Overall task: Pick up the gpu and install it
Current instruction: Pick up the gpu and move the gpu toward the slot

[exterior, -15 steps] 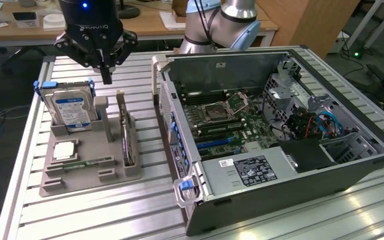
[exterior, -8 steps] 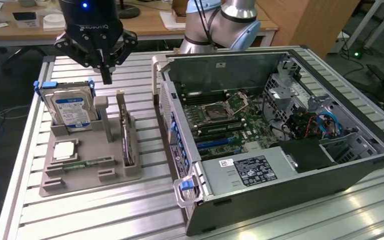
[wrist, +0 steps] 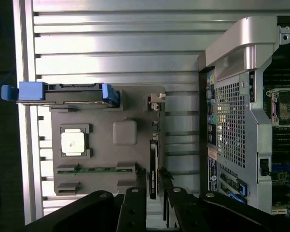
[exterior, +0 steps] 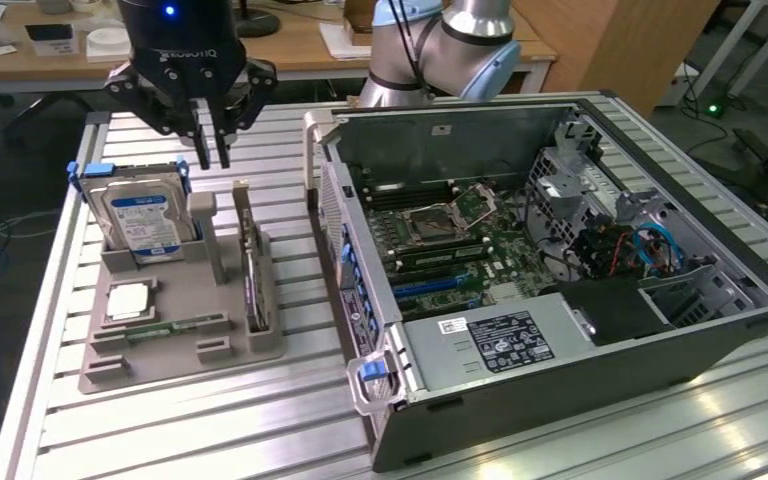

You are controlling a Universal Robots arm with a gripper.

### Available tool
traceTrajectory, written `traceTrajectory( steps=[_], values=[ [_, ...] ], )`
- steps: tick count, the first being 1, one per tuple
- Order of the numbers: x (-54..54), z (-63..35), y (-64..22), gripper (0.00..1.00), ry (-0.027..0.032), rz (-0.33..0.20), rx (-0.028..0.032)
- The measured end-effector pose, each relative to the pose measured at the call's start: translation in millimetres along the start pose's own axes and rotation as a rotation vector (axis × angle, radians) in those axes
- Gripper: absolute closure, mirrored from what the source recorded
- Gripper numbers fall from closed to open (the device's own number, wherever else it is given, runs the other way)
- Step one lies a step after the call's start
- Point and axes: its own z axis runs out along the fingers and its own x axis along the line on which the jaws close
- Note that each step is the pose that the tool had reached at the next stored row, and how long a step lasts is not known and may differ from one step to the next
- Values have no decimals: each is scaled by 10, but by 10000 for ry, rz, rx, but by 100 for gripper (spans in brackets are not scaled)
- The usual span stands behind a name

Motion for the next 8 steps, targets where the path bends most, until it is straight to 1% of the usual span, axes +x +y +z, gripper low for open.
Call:
traceTrajectory(
  steps=[1, 4, 5, 7, 8],
  values=[
    [0, 0, 0, 77, 0, 0, 0],
    [0, 0, 0, 59, 0, 0, 0],
    [0, 0, 0, 59, 0, 0, 0],
    [0, 0, 0, 47, 0, 0, 0],
    [0, 0, 0, 47, 0, 0, 0]
  ],
)
